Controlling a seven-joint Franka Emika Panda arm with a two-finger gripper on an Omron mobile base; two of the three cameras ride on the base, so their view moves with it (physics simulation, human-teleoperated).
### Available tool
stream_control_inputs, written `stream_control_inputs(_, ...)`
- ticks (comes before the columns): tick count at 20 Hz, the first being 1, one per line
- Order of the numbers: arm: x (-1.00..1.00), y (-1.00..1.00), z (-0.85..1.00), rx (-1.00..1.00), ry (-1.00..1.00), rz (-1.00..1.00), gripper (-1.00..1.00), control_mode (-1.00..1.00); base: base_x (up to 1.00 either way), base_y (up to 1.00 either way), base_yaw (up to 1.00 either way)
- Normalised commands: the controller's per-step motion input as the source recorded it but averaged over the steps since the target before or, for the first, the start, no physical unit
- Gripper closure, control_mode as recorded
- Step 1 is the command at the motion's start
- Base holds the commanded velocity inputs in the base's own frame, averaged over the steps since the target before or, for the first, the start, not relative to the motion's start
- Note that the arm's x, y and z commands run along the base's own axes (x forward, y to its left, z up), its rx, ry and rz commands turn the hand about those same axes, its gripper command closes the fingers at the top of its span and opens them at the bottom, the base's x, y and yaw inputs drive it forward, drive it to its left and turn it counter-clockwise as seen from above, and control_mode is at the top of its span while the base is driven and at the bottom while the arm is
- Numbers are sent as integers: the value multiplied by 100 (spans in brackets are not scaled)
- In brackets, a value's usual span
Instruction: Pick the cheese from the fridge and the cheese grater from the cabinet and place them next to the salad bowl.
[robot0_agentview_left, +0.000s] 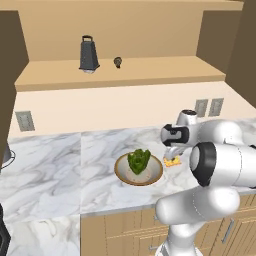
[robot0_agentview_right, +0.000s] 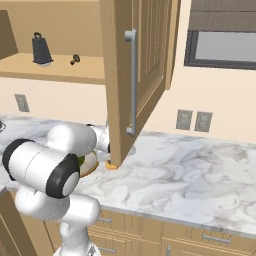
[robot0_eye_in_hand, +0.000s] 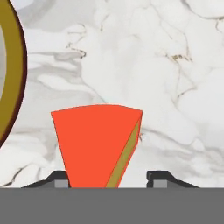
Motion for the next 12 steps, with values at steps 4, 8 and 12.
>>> stream_control_inputs(4, -15, 0, 3, 0, -2, 2, -100, -100, 0, 0, 0)
stream_control_inputs(8, -10, 3, 21, 0, 0, 3, -100, -100, 0, 0, 0)
stream_control_inputs(12, -9, 0, 23, -5, -3, 5, -100, -100, 0, 0, 0)
